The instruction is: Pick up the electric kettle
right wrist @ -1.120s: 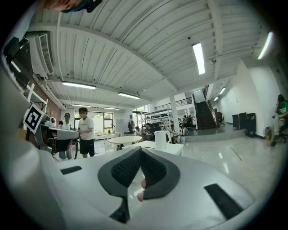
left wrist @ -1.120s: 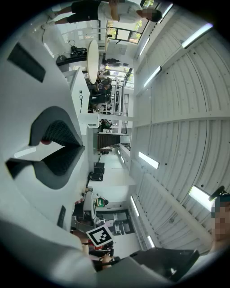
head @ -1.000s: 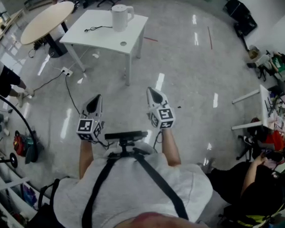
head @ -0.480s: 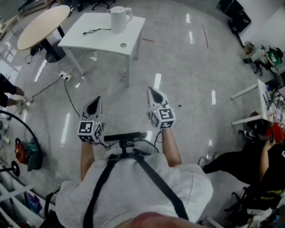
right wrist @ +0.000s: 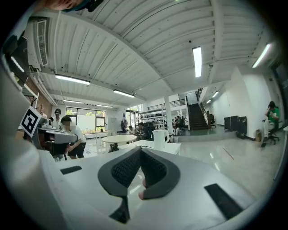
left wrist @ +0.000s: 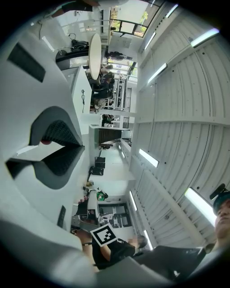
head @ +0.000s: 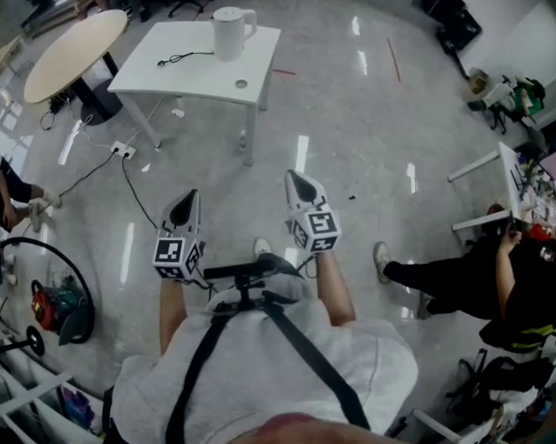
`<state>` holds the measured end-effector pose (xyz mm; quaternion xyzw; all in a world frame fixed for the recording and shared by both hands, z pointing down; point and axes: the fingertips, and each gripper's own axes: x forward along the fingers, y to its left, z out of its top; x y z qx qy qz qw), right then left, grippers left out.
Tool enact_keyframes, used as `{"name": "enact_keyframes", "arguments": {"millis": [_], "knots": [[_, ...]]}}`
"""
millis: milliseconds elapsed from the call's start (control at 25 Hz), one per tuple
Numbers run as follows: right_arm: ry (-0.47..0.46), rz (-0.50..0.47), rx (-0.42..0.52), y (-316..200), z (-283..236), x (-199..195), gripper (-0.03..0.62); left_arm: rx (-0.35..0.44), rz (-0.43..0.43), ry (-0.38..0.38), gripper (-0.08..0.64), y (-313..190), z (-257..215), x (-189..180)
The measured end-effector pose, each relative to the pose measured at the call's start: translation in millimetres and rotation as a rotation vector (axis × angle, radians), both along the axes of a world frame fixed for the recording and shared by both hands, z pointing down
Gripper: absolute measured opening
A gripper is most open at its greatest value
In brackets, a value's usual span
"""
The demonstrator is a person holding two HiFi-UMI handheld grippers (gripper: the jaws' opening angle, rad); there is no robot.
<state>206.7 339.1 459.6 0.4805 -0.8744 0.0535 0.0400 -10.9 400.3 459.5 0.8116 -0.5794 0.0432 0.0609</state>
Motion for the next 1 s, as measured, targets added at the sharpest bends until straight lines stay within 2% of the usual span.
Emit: {"name": "enact_keyframes", "arguments": {"millis": [200,400,760,1000], "knots": [[-0.001,-0.017,-0.029,-48.1,17.9,-11.2,0.012,-0.008,-0.007,-0.005,0.006,-49.9,9.9,-8.0],[-0.002,-0.01,-0.016,-94.2,13.6,-32.8,0.012,0.0,-0.008,-0.014,0.006,-94.6,6.8,-30.7],[-0.001,0.006,-0.033,-150.5,0.4,-60.0,0.012,-0.011,0.001,0.004,0.006,-154.7,-6.2,-56.6],[-0.002,0.04,-0.053,-179.1,-1.1,-64.5,0.012,-0.025,0.025,-0.006,0.006,-188.8,-5.0,-66.6]]}}
